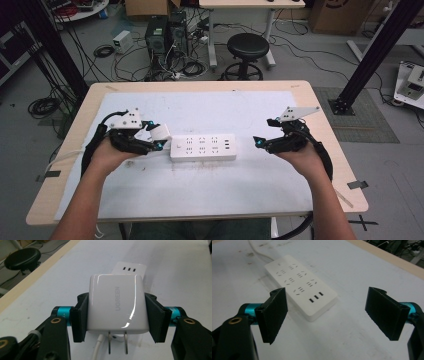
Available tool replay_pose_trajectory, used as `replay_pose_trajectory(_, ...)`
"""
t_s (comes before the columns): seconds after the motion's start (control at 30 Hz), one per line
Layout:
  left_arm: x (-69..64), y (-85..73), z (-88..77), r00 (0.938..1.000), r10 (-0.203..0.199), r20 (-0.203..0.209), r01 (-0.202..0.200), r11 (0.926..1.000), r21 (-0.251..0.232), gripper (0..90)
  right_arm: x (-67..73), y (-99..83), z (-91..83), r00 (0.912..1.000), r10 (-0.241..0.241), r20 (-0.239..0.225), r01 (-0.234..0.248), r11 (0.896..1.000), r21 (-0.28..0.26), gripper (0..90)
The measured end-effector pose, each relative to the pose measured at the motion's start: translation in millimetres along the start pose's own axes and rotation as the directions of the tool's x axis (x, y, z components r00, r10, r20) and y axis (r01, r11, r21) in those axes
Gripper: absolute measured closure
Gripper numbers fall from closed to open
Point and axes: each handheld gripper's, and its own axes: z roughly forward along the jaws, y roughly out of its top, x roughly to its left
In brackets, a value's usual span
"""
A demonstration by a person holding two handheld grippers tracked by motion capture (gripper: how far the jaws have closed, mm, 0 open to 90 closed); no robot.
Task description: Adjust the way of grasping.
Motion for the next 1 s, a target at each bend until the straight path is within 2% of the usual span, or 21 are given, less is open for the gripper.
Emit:
replay_pose_trajectory(0.03, -10.8, 0.7, 5.7, 0.9994, 0.032, 0.014, -0.031, 0.9995, -0.009, 42.5, 16.0, -3.2, 4.5, 0.9989, 0.018, -0.043, -0.018, 1.000, 0.003, 18.7)
replay_pose_trajectory(0.17, -20.6, 1.2, 11.5, 0.9979, 0.061, 0.020, -0.061, 0.9979, -0.022, 42.5, 23.6, -4.1, 7.0, 0.9971, 0.022, -0.072, -0.022, 1.000, -0.001, 18.7)
replay_pose_trajectory(0.2, -35.4, 2.2, 21.5, 0.9949, 0.098, 0.024, -0.097, 0.9946, -0.038, 42.5, 35.4, -5.5, 12.7, 0.9917, 0.037, -0.123, -0.038, 0.999, -0.004, 18.7)
replay_pose_trajectory(0.27, -35.4, 2.2, 21.5, 0.9949, 0.098, 0.024, -0.097, 0.9946, -0.038, 42.5, 39.1, -6.0, 15.1, 0.9891, 0.040, -0.142, -0.041, 0.999, -0.006, 18.7)
replay_pose_trajectory(0.3, -45.8, 2.1, 29.3, 0.9920, 0.121, 0.035, -0.119, 0.9915, -0.052, 42.5, 46.9, -7.2, 19.8, 0.9825, 0.055, -0.178, -0.057, 0.998, -0.007, 18.6)
replay_pose_trajectory(0.33, -45.8, 2.1, 29.3, 0.9920, 0.121, 0.035, -0.119, 0.9915, -0.052, 42.5, 46.9, -7.2, 19.8, 0.9825, 0.055, -0.178, -0.057, 0.998, -0.007, 18.6)
replay_pose_trajectory(0.37, -55.4, 1.9, 37.6, 0.9867, 0.158, 0.037, -0.156, 0.9861, -0.056, 42.5, 53.9, -8.3, 24.9, 0.9741, 0.069, -0.215, -0.073, 0.997, -0.008, 18.7)
replay_pose_trajectory(0.43, -55.4, 1.9, 37.6, 0.9867, 0.158, 0.037, -0.156, 0.9861, -0.056, 42.5, 57.5, -8.7, 27.2, 0.9694, 0.079, -0.233, -0.083, 0.997, -0.008, 18.7)
replay_pose_trajectory(0.47, -62.5, 1.6, 45.5, 0.9811, 0.188, 0.046, -0.185, 0.9806, -0.065, 42.5, 64.0, -8.7, 32.0, 0.9608, 0.088, -0.263, -0.093, 0.996, -0.009, 18.7)
replay_pose_trajectory(0.5, -62.5, 1.6, 45.5, 0.9811, 0.188, 0.046, -0.185, 0.9806, -0.065, 42.5, 64.0, -8.7, 32.0, 0.9608, 0.088, -0.263, -0.093, 0.996, -0.009, 18.7)
replay_pose_trajectory(0.53, -66.7, 1.7, 50.6, 0.9762, 0.213, 0.042, -0.210, 0.9757, -0.062, 42.5, 69.8, -7.9, 37.3, 0.9478, 0.103, -0.302, -0.111, 0.994, -0.010, 18.7)
replay_pose_trajectory(0.57, -68.8, 1.9, 53.0, 0.9732, 0.227, 0.037, -0.224, 0.9724, -0.064, 42.5, 69.8, -7.9, 37.3, 0.9478, 0.103, -0.302, -0.111, 0.994, -0.010, 18.7)
replay_pose_trajectory(0.67, -72.3, 2.7, 56.6, 0.9677, 0.250, 0.030, -0.248, 0.9663, -0.070, 42.5, 74.7, -7.2, 44.4, 0.9289, 0.130, -0.347, -0.139, 0.990, -0.001, 18.7)
replay_pose_trajectory(0.7, -75.1, 3.8, 58.8, 0.9611, 0.275, 0.024, -0.273, 0.9591, -0.077, 42.5, 74.7, -7.2, 44.4, 0.9289, 0.130, -0.347, -0.139, 0.990, -0.001, 18.7)
replay_pose_trajectory(0.77, -77.0, 4.2, 60.1, 0.9583, 0.285, 0.019, -0.283, 0.9556, -0.083, 42.5, 76.6, -7.2, 48.2, 0.9233, 0.148, -0.355, -0.155, 0.988, 0.009, 18.7)
replay_pose_trajectory(0.8, -80.2, 5.4, 62.3, 0.9513, 0.308, 0.006, -0.307, 0.9478, -0.088, 42.5, 76.9, -7.4, 51.1, 0.9206, 0.149, -0.361, -0.158, 0.987, 0.004, 18.7)
replay_pose_trajectory(0.83, -82.2, 6.0, 64.5, 0.9477, 0.319, 0.000, -0.318, 0.9437, -0.091, 42.5, 78.2, -7.8, 58.3, 0.9046, 0.177, -0.388, -0.188, 0.982, 0.010, 18.7)
replay_pose_trajectory(0.9, -82.5, 6.1, 64.9, 0.9470, 0.321, 0.005, -0.319, 0.9436, -0.087, 42.5, 79.1, -7.8, 60.6, 0.8992, 0.181, -0.399, -0.192, 0.981, 0.011, 18.7)
replay_pose_trajectory(0.93, -82.9, 6.1, 66.8, 0.9456, 0.325, 0.001, -0.324, 0.9418, -0.090, 42.5, 79.8, -7.6, 62.2, 0.8915, 0.194, -0.409, -0.205, 0.979, 0.016, 18.7)
replay_pose_trajectory(0.97, -82.9, 6.1, 66.8, 0.9456, 0.325, 0.001, -0.324, 0.9418, -0.090, 42.5, 79.8, -7.6, 62.2, 0.8915, 0.194, -0.409, -0.205, 0.979, 0.016, 18.7)
replay_pose_trajectory(1.0, -82.9, 6.1, 66.8, 0.9456, 0.325, 0.001, -0.324, 0.9418, -0.090, 42.5, 80.1, -7.5, 65.1, 0.8833, 0.200, -0.424, -0.216, 0.976, 0.011, 18.7)
